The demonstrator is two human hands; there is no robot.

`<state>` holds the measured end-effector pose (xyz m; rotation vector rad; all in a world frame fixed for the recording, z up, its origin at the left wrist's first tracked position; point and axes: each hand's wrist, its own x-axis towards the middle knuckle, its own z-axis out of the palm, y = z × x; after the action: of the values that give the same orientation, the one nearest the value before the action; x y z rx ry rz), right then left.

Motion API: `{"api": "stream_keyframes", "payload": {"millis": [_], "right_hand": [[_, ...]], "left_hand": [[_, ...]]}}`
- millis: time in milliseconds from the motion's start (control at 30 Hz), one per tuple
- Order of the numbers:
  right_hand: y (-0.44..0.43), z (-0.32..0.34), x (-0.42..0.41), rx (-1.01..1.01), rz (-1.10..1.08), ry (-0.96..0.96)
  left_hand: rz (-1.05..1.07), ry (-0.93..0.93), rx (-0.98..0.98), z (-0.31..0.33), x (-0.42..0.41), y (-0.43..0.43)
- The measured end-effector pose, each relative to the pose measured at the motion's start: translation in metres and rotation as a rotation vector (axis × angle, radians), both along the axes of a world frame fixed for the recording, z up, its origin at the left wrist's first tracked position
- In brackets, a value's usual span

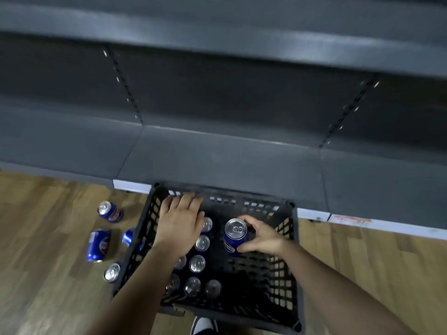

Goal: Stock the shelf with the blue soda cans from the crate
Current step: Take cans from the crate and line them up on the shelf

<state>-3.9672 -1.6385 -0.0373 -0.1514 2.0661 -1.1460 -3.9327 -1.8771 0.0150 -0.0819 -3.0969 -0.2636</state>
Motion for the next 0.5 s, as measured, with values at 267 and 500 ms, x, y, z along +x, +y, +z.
{"api": "stream_keyframes", "payload": {"millis": [267, 500], "right_hand": [[0.004, 0.235, -0.030, -0.123, -0.091, 0.085], [0.001, 0.416, -0.050, -0.210, -0.140, 0.161]], "left_hand": [[-0.079, 0.114, -0.015, 0.214, -0.037, 0.017], [-0.130, 0.194, -0.024, 0.389, -0.069, 0.018]]}}
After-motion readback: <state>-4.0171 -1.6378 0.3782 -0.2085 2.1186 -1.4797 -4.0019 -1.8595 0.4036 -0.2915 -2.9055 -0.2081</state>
